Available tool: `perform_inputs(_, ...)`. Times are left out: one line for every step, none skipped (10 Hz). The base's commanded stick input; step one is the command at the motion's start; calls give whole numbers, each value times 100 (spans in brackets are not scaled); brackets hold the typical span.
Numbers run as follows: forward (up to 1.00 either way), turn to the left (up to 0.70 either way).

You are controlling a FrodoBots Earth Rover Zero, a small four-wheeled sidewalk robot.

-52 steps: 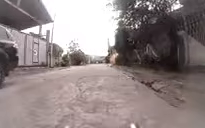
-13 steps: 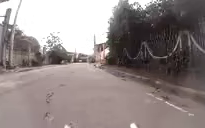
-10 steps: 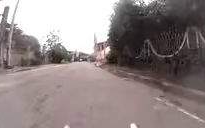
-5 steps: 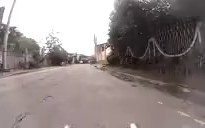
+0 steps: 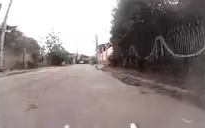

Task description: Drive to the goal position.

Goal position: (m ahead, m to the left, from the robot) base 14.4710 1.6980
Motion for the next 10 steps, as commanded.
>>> perform_inputs(100, 0)
perform_inputs(100, 0)
perform_inputs(100, 0)
perform_inputs(100, 0)
perform_inputs(100, 0)
perform_inputs(100, 0)
perform_inputs(100, 0)
perform_inputs(100, 0)
perform_inputs(100, 0)
perform_inputs(100, 0)
